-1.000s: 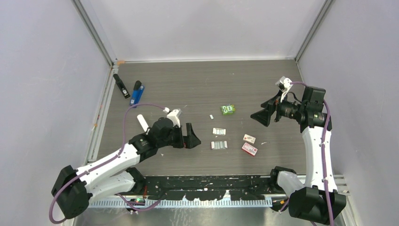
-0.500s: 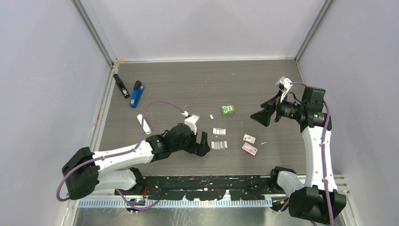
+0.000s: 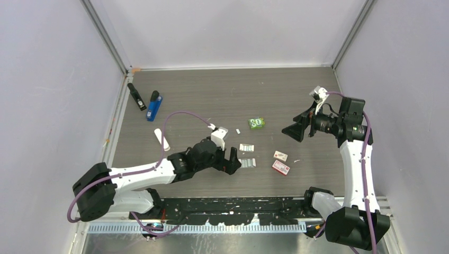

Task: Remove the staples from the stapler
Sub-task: Move the stapler to the center of the board.

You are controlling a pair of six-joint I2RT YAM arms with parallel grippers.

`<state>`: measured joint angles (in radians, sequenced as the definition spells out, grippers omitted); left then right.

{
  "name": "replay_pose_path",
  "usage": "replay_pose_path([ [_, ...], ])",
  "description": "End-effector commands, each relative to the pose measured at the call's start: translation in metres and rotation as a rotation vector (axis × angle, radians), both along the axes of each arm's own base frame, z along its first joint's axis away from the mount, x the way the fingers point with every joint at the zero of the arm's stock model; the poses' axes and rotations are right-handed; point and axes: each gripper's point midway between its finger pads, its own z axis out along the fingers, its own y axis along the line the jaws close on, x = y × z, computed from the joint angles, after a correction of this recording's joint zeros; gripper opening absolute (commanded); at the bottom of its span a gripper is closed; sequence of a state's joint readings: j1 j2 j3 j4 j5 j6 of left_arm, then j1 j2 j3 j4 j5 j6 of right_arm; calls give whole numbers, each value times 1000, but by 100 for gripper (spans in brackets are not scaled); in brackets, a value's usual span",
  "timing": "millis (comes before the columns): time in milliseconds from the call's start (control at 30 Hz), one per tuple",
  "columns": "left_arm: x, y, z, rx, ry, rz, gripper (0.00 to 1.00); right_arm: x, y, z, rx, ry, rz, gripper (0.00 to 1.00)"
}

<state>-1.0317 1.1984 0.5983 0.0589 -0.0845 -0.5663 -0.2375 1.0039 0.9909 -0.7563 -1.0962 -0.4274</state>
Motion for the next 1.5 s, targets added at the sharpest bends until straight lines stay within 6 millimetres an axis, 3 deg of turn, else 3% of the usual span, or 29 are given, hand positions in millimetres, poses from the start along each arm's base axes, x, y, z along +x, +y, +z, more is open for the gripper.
replay_pose_path([
  [0, 3, -13, 13, -73, -71, -25, 96, -11, 7, 4, -4, -41, 79, 96],
  [433, 4, -35, 7, -85, -57, -24, 96, -12, 7, 5, -10, -48, 82, 96],
  [900, 7, -56, -21, -80, 49, 51, 96, -12, 7, 3, -9, -41, 85, 97],
  [1200, 10, -46, -15, 63, -23, -7, 97, -15, 8, 7, -16, -57, 92, 97],
  [1467, 25, -25, -11, 209, 69, 197, 95, -18, 9, 10, -18, -67, 100, 96],
])
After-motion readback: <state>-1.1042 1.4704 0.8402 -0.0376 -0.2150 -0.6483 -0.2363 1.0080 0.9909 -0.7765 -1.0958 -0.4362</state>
